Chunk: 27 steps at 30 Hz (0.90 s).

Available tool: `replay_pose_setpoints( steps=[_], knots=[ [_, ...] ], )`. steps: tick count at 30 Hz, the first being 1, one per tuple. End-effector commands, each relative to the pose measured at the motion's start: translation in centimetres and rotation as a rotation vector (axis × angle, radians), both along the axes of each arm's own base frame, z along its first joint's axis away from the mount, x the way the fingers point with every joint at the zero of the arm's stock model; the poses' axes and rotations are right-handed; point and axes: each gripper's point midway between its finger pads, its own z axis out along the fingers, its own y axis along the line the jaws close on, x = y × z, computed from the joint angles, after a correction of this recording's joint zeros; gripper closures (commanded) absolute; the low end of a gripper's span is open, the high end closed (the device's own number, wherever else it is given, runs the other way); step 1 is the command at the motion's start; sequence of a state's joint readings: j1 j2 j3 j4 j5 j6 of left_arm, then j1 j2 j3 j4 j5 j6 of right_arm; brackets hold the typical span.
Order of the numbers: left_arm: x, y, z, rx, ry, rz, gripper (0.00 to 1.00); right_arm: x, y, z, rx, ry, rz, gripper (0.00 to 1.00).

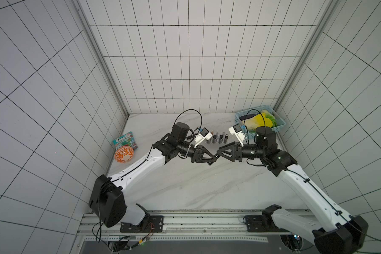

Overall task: Arrange the lipsticks in the organizer
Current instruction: Pick up the lipstick at the center of the board.

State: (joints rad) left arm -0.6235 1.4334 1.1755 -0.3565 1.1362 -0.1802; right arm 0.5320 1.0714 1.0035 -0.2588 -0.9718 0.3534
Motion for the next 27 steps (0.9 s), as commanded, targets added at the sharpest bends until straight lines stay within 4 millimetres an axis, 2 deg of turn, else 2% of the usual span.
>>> replay_pose_setpoints(
  steps=[1, 5, 7, 9, 11, 16, 19, 20, 21, 22, 24, 26, 27],
  knots=[
    [-0.6, 0.0, 0.6, -0.029, -0.015, -0.025, 0.96, -1.1, 0.6, 0.4, 0.040, -0.009, 0.057, 0.56],
    [-0.5, 0.0, 0.6, -0.025, -0.020, -0.014, 0.96, -1.5, 0.6, 0.5, 0.049, -0.003, 0.067, 0.69],
    [-0.4, 0.1, 0.5, -0.023, -0.024, -0.007, 0.96, -1.7, 0.6, 0.4, 0.050, 0.003, 0.073, 0.71],
    [-0.2, 0.1, 0.6, -0.019, -0.030, 0.006, 0.96, -1.8, 0.6, 0.2, 0.050, 0.010, 0.080, 0.70],
    [-0.2, 0.2, 0.7, -0.020, -0.033, 0.013, 0.96, -2.0, 0.5, -0.1, 0.047, 0.018, 0.080, 0.63],
    [0.0, 0.2, 0.7, -0.020, -0.035, 0.021, 0.96, -2.1, 0.4, -0.7, 0.041, 0.027, 0.081, 0.62],
    [0.0, 0.2, 0.7, -0.021, -0.035, 0.021, 0.95, -1.9, 0.4, -0.6, 0.036, 0.021, 0.064, 0.78],
    [0.1, 0.2, 0.7, -0.020, -0.034, 0.021, 0.92, -1.9, 0.3, -0.6, 0.036, 0.019, 0.059, 0.82],
    [0.1, 0.2, 0.6, -0.019, -0.034, 0.024, 0.86, -1.8, 0.3, -0.4, 0.036, 0.011, 0.050, 0.85],
    [0.2, 0.2, 0.5, -0.013, -0.035, 0.033, 0.75, -1.5, 0.3, -0.3, 0.034, 0.005, 0.035, 0.87],
    [0.7, 0.3, 0.4, 0.000, -0.045, 0.062, 0.53, -1.0, 0.0, 0.1, 0.028, -0.011, 0.004, 0.89],
    [1.5, 0.6, 0.2, 0.022, -0.059, 0.115, 0.23, 0.3, -0.6, 0.4, 0.011, -0.031, -0.069, 0.91],
    [1.9, 0.8, 0.1, 0.033, -0.069, 0.141, 0.17, 1.1, -1.1, 0.2, -0.008, -0.037, -0.110, 0.91]
  ],
)
